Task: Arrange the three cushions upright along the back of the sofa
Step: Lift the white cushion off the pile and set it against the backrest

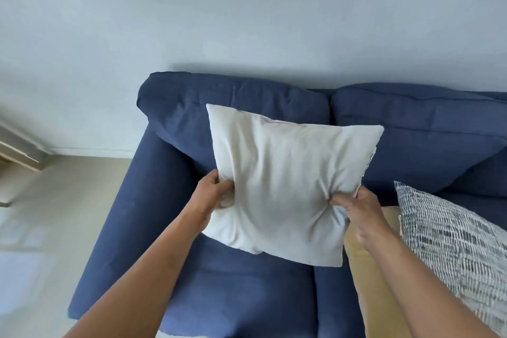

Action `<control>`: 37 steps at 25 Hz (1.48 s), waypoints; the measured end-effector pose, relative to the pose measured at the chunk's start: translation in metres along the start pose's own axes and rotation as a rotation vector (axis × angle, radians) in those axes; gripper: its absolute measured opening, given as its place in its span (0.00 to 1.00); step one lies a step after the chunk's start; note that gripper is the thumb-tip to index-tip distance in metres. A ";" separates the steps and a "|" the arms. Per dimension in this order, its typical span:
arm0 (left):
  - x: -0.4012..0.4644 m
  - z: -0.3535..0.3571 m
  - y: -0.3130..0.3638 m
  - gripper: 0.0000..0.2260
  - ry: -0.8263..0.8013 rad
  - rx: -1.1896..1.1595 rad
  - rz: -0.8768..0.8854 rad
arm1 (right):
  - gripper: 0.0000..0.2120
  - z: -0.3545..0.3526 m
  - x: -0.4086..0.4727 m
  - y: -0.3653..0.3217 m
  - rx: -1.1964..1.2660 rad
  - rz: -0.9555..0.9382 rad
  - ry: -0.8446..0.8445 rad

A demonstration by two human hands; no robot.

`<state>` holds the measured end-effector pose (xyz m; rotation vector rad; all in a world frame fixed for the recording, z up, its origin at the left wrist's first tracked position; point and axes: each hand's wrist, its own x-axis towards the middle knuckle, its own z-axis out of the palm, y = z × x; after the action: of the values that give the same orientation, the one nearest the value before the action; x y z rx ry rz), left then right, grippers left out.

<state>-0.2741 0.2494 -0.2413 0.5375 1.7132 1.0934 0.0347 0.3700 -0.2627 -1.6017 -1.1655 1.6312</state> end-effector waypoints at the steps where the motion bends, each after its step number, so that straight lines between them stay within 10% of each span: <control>1: 0.007 -0.016 -0.006 0.17 -0.003 0.009 -0.009 | 0.11 0.018 0.001 0.003 -0.015 0.010 -0.001; 18: 0.175 -0.102 -0.068 0.21 0.110 0.119 -0.114 | 0.13 0.178 0.116 0.057 -0.051 0.175 0.149; 37: 0.247 -0.086 -0.131 0.22 0.208 0.347 -0.312 | 0.03 0.205 0.189 0.128 -0.302 0.246 0.179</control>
<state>-0.4350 0.3365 -0.4694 0.3586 2.1054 0.6495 -0.1661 0.4362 -0.4850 -2.1090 -1.2013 1.4686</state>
